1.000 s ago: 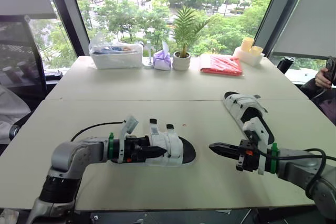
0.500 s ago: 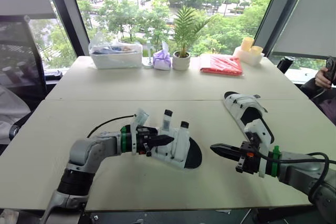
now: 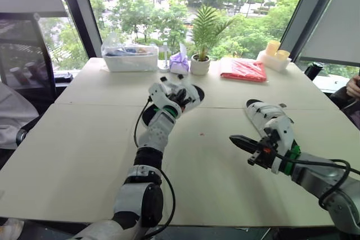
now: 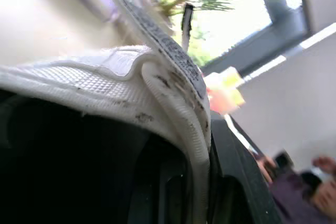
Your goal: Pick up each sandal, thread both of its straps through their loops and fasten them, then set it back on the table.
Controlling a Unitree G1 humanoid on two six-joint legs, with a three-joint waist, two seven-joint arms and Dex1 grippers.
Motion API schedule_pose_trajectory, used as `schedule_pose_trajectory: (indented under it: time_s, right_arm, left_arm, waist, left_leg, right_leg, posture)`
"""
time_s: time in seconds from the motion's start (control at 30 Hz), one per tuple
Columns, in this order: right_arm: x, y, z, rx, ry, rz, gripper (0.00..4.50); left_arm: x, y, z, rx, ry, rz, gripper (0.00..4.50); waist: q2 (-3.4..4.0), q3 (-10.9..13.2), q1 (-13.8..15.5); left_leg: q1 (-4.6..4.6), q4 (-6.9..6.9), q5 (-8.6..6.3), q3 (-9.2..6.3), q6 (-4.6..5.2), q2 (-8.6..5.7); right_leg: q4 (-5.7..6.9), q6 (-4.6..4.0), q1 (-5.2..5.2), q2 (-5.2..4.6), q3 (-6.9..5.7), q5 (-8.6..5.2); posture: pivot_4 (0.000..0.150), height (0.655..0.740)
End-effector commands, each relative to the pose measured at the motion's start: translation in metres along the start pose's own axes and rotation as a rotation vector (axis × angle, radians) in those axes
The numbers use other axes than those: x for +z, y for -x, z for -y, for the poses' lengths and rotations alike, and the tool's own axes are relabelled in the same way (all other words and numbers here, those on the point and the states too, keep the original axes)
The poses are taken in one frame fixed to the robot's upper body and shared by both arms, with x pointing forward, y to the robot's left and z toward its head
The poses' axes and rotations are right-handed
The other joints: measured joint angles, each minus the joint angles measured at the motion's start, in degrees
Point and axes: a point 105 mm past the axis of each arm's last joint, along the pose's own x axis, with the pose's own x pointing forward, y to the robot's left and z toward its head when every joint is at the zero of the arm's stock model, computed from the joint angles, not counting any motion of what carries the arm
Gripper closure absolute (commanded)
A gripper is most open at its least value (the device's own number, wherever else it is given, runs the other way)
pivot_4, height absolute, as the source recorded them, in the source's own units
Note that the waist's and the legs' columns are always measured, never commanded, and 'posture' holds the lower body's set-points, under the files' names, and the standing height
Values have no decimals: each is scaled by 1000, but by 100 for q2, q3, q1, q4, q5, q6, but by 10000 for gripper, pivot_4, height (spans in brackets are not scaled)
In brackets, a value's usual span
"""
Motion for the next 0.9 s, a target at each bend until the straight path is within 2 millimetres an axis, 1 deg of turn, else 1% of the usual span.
schedule_pose_trajectory:
  time_s: [0.03,0.07,0.13,0.2,0.27,0.3,0.37,0.4,0.47,0.53,0.57,0.6,0.63,0.7,0.73,0.8,0.83,0.9]
  right_arm:
    - [9,1,-2,-10,35,37,45000]
    - [9,2,-2,-11,37,36,45000]
    - [8,2,-1,-12,36,34,45000]
    - [7,2,-1,-12,35,33,45000]
    - [5,0,-3,-1,31,30,45000]
    - [4,-1,-4,6,30,29,45000]
    - [2,-2,-6,16,28,26,45000]
    - [1,-2,-7,23,25,23,45000]
    - [-3,-2,-8,42,11,10,45000]
    - [-11,0,-10,78,2,-24,45000]
    - [-14,0,-12,97,3,-43,45000]
    - [-17,1,-13,110,4,-54,45000]
    - [-18,0,-13,124,-2,-58,45000]
    - [-20,-2,-12,136,-9,-60,45000]
    - [-21,-3,-11,141,-10,-62,45000]
    - [-22,-4,-8,149,-9,-67,45000]
    - [-23,-5,-6,152,-7,-69,45000]
    - [-23,-9,-1,154,-6,-66,45000]
  left_arm:
    - [-1,-8,19,10,133,51,35810]
    - [-3,-8,17,17,150,48,32567]
    - [0,-7,9,35,126,69,21954]
    - [3,-6,6,36,106,74,11951]
    - [3,-2,2,28,17,20,1383]
    - [4,2,3,17,-28,-5,601]
    - [8,15,4,-3,-109,-44,601]
    - [16,25,4,-5,-174,-60,601]
    - [37,52,18,-90,-409,-60,601]
    - [47,76,31,-165,-691,-73,601]
    - [49,87,34,-189,-818,-92,601]
    - [48,94,35,-203,-894,-110,601]
    - [54,106,37,-235,-939,-118,601]
    - [62,123,39,-279,-1009,-132,601]
    - [65,133,36,-291,-1083,-155,601]
    - [61,155,24,-323,-1140,-271,601]
    - [59,163,17,-325,-1148,-324,601]
    - [60,181,1,-296,-1107,-382,601]
  waist:
    - [0,0,-5]
    - [0,0,-6]
    - [1,-1,-2]
    - [1,-1,-1]
    - [1,-1,-7]
    - [2,-2,-14]
    - [4,-2,-40]
    - [4,-3,-49]
    - [4,-2,-99]
    - [4,-2,-160]
    - [6,-3,-160]
    - [7,-3,-152]
    - [14,-8,-138]
    - [21,-12,-141]
    - [21,-12,-147]
    - [22,-12,-178]
    - [25,-11,-174]
    - [25,-11,-174]
  left_leg:
    - [0,0,0,0,0,0]
    - [0,0,0,0,0,0]
    - [1,-1,0,0,0,0]
    - [2,-1,0,1,0,0]
    - [2,0,0,1,0,-1]
    - [3,0,0,1,0,-1]
    - [9,-3,0,0,0,0]
    - [11,-4,1,0,-1,1]
    - [12,-5,4,-2,-6,3]
    - [11,-8,28,-5,-47,5]
    - [11,-9,32,-6,-54,5]
    - [14,-9,31,-6,-52,6]
    - [15,-8,23,-7,-40,7]
    - [25,-5,11,-9,-23,8]
    - [32,-4,9,-15,-20,17]
    - [33,-4,7,-15,-19,19]
    - [33,-6,7,-12,-20,21]
    - [32,-10,9,-12,-22,22]
  right_leg:
    - [0,0,-1,0,0,0]
    - [0,1,-1,0,0,0]
    - [2,1,-1,0,0,0]
    - [2,1,0,0,0,0]
    - [2,1,1,0,0,0]
    - [3,1,1,0,0,0]
    - [5,1,3,0,1,0]
    - [7,1,2,1,3,0]
    - [11,1,1,1,5,0]
    - [15,1,-2,4,6,0]
    - [19,0,-2,5,5,-1]
    - [21,-1,-2,5,5,-1]
    - [22,-2,1,5,5,-1]
    - [14,-4,19,2,5,-1]
    - [11,-4,30,1,5,-1]
    - [9,-5,30,3,6,-2]
    - [13,-6,24,4,7,-2]
    - [13,-6,21,8,7,-2]
  posture:
    - [1500,7400]
    - [1500,7400]
    - [1500,7400]
    - [1500,7400]
    - [1500,7400]
    - [1500,7400]
    - [1500,7400]
    - [1500,7400]
    - [1500,7400]
    - [1500,7400]
    - [1500,7400]
    - [1500,7400]
    - [1500,7400]
    - [1500,7400]
    - [1500,7400]
    - [1500,7400]
    - [1500,7400]
    - [1500,7400]
